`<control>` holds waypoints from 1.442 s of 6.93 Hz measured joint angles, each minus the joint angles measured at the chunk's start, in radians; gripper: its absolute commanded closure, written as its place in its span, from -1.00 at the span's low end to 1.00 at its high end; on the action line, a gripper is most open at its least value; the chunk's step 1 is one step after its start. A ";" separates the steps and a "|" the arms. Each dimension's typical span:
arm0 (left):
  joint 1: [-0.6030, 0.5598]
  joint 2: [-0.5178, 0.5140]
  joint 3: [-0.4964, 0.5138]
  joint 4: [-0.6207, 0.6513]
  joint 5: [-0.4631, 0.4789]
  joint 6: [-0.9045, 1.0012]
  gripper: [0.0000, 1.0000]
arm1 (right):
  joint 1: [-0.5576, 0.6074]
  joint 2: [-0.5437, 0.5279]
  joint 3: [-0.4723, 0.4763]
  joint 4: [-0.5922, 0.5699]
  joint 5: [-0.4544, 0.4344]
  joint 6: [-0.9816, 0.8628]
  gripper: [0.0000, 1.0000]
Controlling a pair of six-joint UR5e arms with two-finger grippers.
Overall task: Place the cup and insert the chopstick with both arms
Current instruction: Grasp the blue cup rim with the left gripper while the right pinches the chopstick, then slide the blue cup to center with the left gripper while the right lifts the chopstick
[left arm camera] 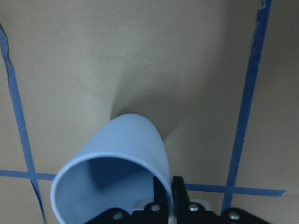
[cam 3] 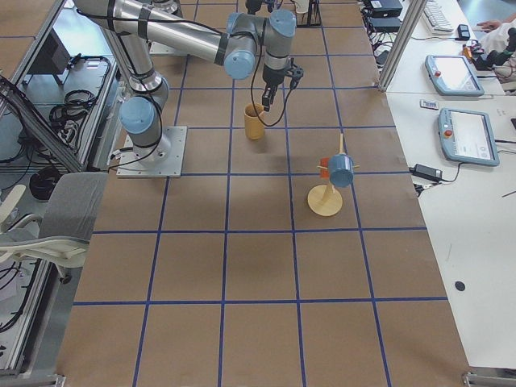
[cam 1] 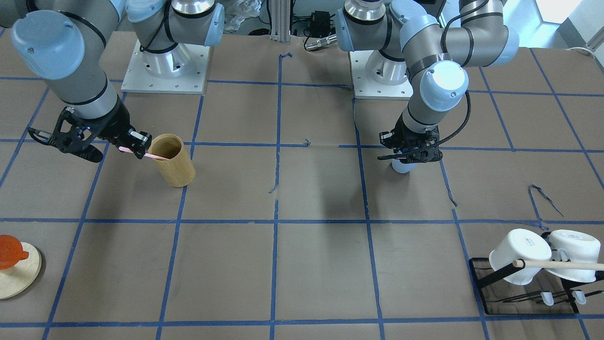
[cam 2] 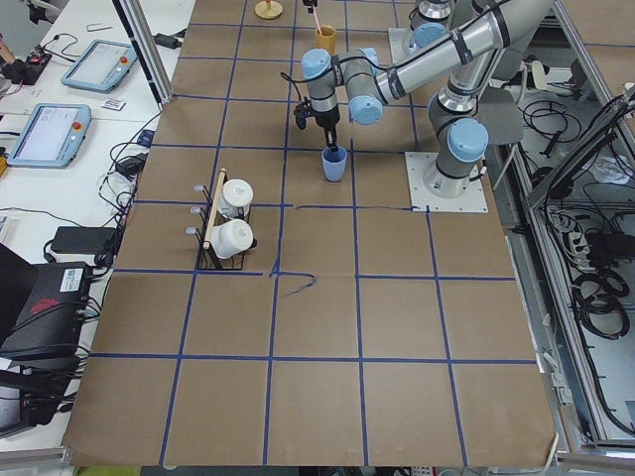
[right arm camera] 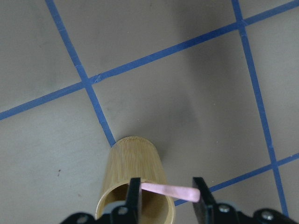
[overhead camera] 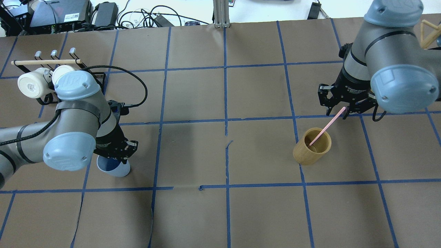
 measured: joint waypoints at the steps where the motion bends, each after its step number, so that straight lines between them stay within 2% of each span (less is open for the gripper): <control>1: -0.004 0.002 0.010 0.000 -0.006 -0.042 1.00 | 0.000 0.001 0.000 -0.001 0.000 -0.001 0.42; 3: -0.047 -0.017 0.080 -0.011 -0.068 -0.198 1.00 | 0.000 0.001 0.000 -0.008 0.000 -0.002 0.42; 5: -0.167 -0.052 0.159 -0.016 -0.152 -0.433 1.00 | 0.000 0.001 0.000 -0.026 -0.001 -0.002 0.45; 6: -0.241 -0.075 0.182 0.007 -0.194 -0.588 1.00 | 0.000 0.001 0.000 -0.029 -0.001 -0.002 0.66; 7: -0.307 -0.104 0.206 0.040 -0.216 -0.728 1.00 | 0.000 0.000 0.000 -0.031 -0.001 -0.002 0.73; 10: -0.463 -0.209 0.308 0.080 -0.261 -1.063 1.00 | 0.002 -0.003 -0.015 -0.030 0.001 0.003 0.73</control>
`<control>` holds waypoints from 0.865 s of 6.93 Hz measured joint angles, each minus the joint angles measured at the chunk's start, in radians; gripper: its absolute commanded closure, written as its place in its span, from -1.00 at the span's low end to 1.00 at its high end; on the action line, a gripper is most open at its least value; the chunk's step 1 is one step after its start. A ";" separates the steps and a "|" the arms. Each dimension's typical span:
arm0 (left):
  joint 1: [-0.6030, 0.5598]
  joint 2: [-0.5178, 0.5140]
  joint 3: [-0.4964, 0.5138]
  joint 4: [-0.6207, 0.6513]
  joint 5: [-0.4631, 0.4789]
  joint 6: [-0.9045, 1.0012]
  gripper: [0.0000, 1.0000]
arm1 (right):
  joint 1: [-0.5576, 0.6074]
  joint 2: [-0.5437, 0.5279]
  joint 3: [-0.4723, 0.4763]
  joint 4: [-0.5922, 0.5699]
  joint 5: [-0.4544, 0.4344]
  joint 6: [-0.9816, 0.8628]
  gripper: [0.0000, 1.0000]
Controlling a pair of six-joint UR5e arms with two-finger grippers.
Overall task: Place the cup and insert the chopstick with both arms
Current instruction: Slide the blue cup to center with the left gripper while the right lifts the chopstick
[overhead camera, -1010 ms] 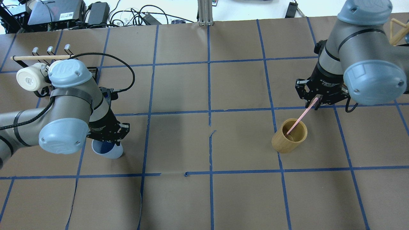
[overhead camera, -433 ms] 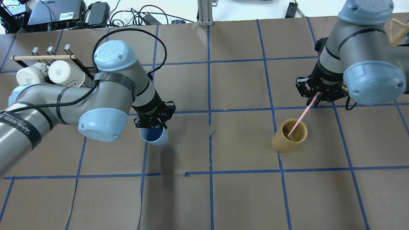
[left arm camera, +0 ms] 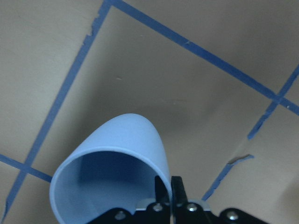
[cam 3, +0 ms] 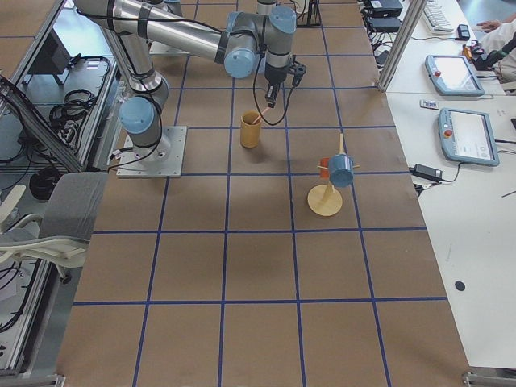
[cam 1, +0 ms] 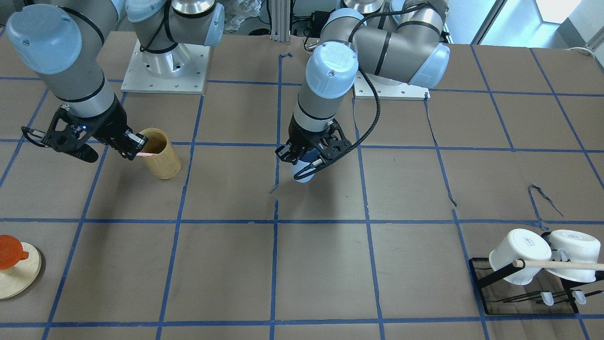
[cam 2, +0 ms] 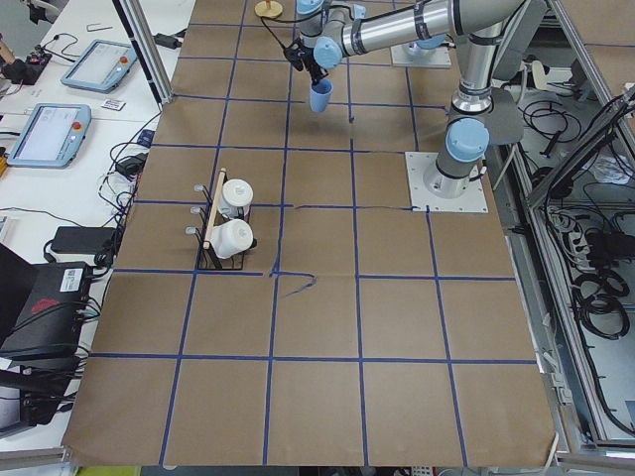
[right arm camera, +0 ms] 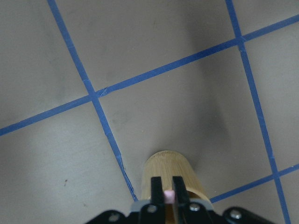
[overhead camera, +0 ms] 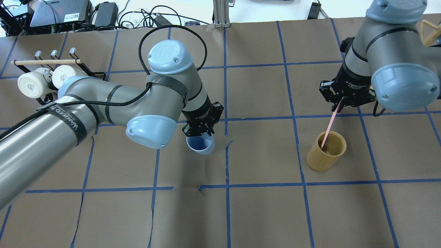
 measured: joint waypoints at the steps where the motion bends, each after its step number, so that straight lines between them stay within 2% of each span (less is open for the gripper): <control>1: -0.042 -0.022 0.010 0.003 -0.002 -0.070 1.00 | 0.000 -0.002 -0.003 0.000 0.001 -0.001 0.73; 3: -0.078 -0.051 0.016 0.021 -0.008 -0.186 1.00 | 0.001 -0.005 -0.004 0.001 0.012 -0.003 0.73; 4: -0.083 -0.059 0.018 0.032 -0.009 -0.212 0.07 | 0.001 -0.006 -0.005 0.001 0.015 -0.004 0.73; 5: -0.085 -0.065 0.016 0.038 -0.008 -0.220 -0.99 | 0.001 -0.008 -0.006 0.002 0.016 -0.004 0.73; 6: -0.088 -0.070 0.017 0.042 -0.008 -0.222 -1.00 | 0.001 -0.011 -0.012 0.003 0.017 -0.004 0.72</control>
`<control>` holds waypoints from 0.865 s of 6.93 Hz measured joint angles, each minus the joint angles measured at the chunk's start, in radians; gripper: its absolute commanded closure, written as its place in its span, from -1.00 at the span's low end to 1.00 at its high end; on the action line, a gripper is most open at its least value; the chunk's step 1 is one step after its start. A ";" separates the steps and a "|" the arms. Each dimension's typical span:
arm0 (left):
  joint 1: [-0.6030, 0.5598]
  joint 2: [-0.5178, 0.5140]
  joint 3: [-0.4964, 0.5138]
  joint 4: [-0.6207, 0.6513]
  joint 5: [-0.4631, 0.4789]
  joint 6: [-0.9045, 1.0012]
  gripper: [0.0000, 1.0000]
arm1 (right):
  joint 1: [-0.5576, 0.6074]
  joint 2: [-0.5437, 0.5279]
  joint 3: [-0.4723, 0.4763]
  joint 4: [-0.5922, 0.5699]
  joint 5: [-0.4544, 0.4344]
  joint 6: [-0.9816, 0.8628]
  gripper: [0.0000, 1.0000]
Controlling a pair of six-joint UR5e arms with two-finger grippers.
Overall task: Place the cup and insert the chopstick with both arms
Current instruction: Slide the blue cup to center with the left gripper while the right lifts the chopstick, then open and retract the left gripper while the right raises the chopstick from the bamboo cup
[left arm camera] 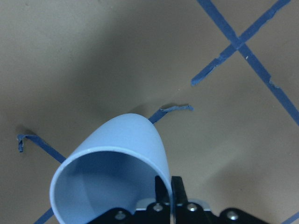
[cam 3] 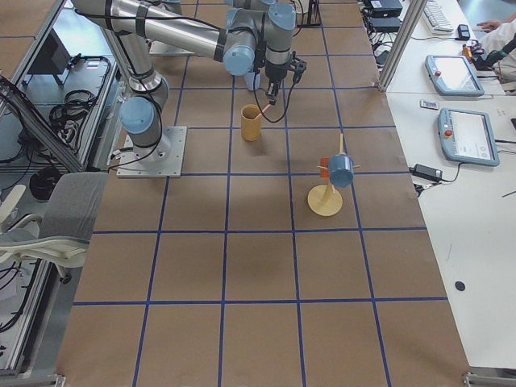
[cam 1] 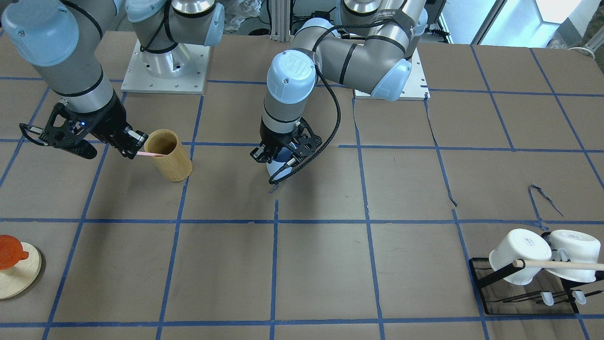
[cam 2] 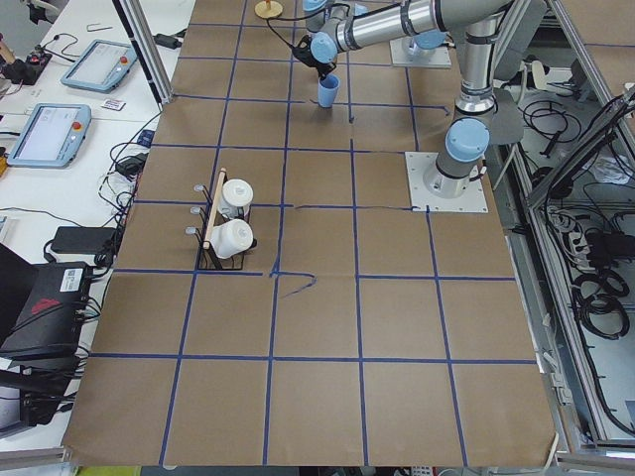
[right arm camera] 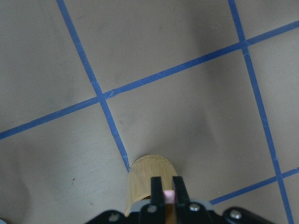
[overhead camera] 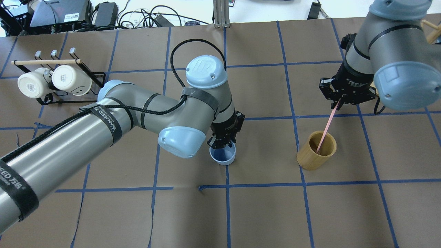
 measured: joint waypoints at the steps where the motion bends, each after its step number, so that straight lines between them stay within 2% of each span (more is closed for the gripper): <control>1: -0.001 -0.001 0.003 0.003 -0.003 -0.003 -1.00 | 0.001 -0.001 -0.017 0.005 0.001 0.001 0.72; 4: 0.027 0.045 0.074 -0.018 0.008 0.044 -1.00 | 0.004 -0.002 -0.076 0.037 0.019 0.002 0.73; 5: 0.064 0.065 0.132 -0.078 0.018 0.130 -1.00 | 0.005 -0.002 -0.101 0.057 0.027 0.002 0.73; 6: 0.116 0.091 0.195 -0.190 0.024 0.287 -1.00 | 0.005 -0.003 -0.136 0.093 0.036 0.003 0.73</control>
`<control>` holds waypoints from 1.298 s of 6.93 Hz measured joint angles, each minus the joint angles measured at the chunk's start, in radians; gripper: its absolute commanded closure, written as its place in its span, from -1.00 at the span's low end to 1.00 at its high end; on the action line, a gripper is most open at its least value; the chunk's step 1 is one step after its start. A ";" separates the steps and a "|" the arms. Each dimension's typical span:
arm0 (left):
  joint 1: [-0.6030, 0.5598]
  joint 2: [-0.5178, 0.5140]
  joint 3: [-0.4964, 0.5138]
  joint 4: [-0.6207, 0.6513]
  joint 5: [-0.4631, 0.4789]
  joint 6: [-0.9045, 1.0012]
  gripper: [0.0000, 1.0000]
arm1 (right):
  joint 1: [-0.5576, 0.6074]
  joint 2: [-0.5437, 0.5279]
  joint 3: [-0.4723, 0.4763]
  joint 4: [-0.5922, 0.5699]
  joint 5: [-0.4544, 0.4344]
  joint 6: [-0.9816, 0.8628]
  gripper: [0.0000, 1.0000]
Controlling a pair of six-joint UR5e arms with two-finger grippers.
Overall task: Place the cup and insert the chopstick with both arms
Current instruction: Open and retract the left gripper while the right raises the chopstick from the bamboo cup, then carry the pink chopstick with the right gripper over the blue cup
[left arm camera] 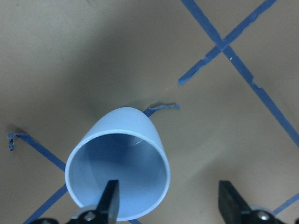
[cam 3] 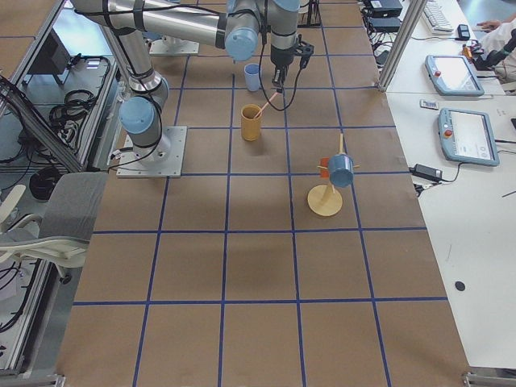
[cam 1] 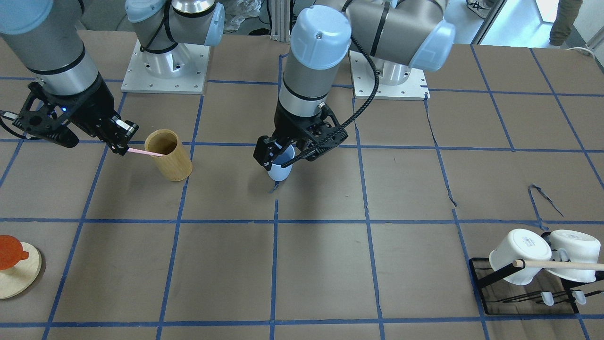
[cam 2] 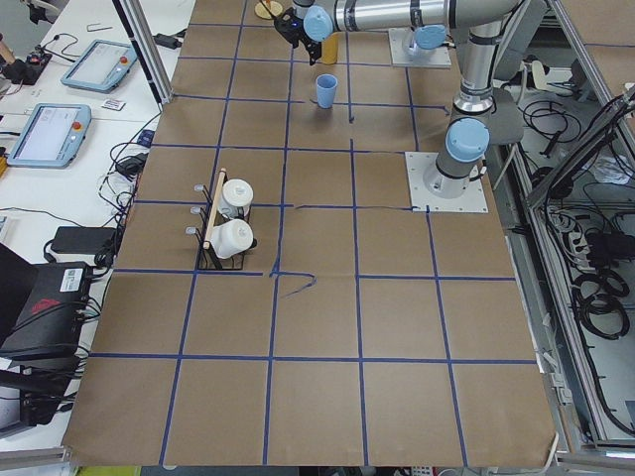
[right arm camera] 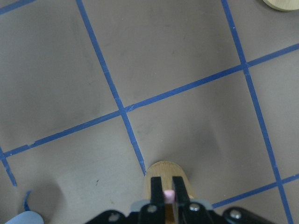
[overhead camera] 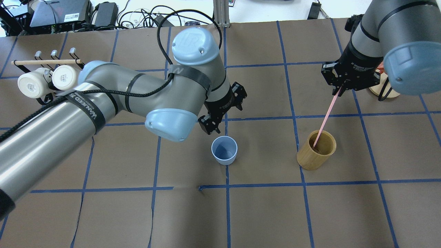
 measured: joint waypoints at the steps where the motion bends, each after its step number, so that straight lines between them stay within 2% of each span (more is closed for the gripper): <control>1: 0.062 0.032 0.059 -0.141 0.005 0.201 -1.00 | 0.001 0.000 -0.042 0.043 0.005 0.000 0.72; 2: 0.121 0.069 0.095 -0.259 0.024 0.413 -1.00 | 0.003 0.001 -0.088 0.077 0.008 0.000 0.71; 3: 0.175 0.108 0.107 -0.318 0.064 0.616 -1.00 | 0.015 0.002 -0.129 0.093 0.009 0.001 0.71; 5: 0.258 0.152 0.105 -0.317 0.108 0.962 -1.00 | 0.085 0.005 -0.191 0.096 0.001 0.013 0.71; 7: 0.282 0.160 0.098 -0.269 0.113 1.037 -1.00 | 0.180 0.012 -0.228 0.070 -0.009 0.064 0.71; 9: 0.288 0.161 0.097 -0.252 0.113 1.039 -1.00 | 0.306 0.033 -0.232 -0.018 -0.056 0.154 0.72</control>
